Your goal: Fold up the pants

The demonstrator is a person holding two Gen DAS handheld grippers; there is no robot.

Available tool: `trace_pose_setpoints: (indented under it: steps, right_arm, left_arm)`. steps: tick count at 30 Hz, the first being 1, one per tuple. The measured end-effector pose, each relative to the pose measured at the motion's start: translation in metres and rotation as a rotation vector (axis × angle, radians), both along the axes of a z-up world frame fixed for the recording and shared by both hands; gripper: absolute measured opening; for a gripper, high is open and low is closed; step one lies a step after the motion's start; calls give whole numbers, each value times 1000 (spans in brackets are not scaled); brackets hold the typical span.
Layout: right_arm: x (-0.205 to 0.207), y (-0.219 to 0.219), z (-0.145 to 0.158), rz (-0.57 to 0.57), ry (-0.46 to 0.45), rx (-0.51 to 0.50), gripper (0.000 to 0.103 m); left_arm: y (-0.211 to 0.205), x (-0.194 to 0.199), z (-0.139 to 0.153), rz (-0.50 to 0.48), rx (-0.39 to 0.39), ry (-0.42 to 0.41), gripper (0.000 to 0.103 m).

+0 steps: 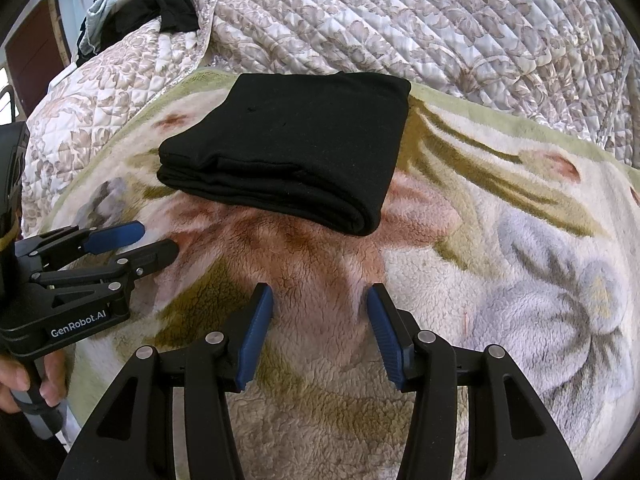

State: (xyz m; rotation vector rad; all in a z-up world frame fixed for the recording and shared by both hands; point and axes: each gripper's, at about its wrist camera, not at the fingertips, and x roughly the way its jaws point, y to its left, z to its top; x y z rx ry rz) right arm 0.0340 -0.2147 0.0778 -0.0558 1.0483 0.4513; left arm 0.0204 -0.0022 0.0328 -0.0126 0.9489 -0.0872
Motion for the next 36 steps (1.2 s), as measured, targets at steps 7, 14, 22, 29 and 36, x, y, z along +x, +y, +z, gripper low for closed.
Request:
trace_pose_setpoints:
  steps: [7, 14, 22, 29, 36]
  right_arm:
    - [0, 0, 0, -1, 0, 0, 51]
    - [0, 0, 0, -2, -3, 0, 51]
    - [0, 0, 0, -3, -4, -2, 51]
    - [-1, 1, 0, -5, -4, -2, 51]
    - [-1, 1, -1, -6, -6, -2, 51]
  left_arm:
    - [0, 0, 0, 0, -2, 0, 54]
    - [0, 0, 0, 1, -2, 1, 54]
    - [-3, -1, 0, -8, -3, 3, 60]
    - [-4, 1, 0, -11, -11, 15, 64]
    - [-3, 1, 0, -4, -15, 20, 65]
